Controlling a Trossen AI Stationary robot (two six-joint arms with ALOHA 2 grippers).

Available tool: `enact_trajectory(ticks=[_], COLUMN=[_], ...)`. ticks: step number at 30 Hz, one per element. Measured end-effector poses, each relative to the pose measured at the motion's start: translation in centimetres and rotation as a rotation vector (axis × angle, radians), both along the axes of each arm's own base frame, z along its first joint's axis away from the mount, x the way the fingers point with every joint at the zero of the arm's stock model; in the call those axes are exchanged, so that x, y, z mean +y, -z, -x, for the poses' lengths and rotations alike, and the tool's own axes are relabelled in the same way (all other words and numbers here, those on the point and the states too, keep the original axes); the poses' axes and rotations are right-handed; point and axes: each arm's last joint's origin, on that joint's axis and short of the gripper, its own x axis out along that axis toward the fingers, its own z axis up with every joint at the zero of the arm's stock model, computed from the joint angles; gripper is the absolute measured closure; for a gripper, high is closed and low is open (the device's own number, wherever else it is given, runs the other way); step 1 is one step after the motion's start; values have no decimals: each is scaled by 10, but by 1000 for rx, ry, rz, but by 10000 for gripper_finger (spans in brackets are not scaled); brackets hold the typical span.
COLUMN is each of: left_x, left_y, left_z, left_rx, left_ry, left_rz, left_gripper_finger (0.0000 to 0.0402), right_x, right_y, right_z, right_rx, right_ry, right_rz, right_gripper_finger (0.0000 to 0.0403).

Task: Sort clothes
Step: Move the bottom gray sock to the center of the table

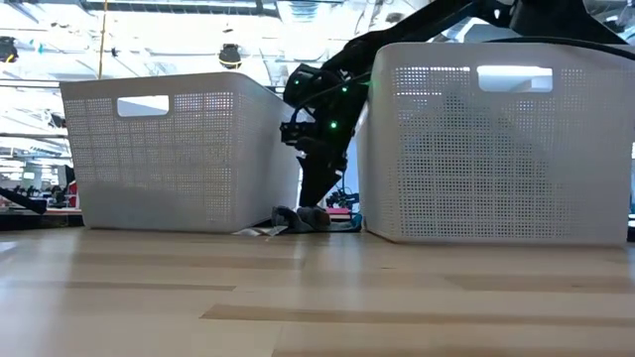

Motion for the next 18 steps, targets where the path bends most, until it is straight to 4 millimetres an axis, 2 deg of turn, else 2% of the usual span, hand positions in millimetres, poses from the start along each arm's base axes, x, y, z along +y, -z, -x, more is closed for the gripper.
enact_trajectory(ticks=[10,18], left_x=[2,2], left_y=[14,14], left_z=[-2,-2], left_rx=[30,30], left_ry=[-12,-11], left_rz=[-22,-23], left_gripper_finger=[374,374], right_x=[-4,-3], right_y=[-3,-1], right_z=[-4,-2], right_rx=[-37,-15], right_ry=[16,23], right_rz=[19,9], right_gripper_finger=[96,138])
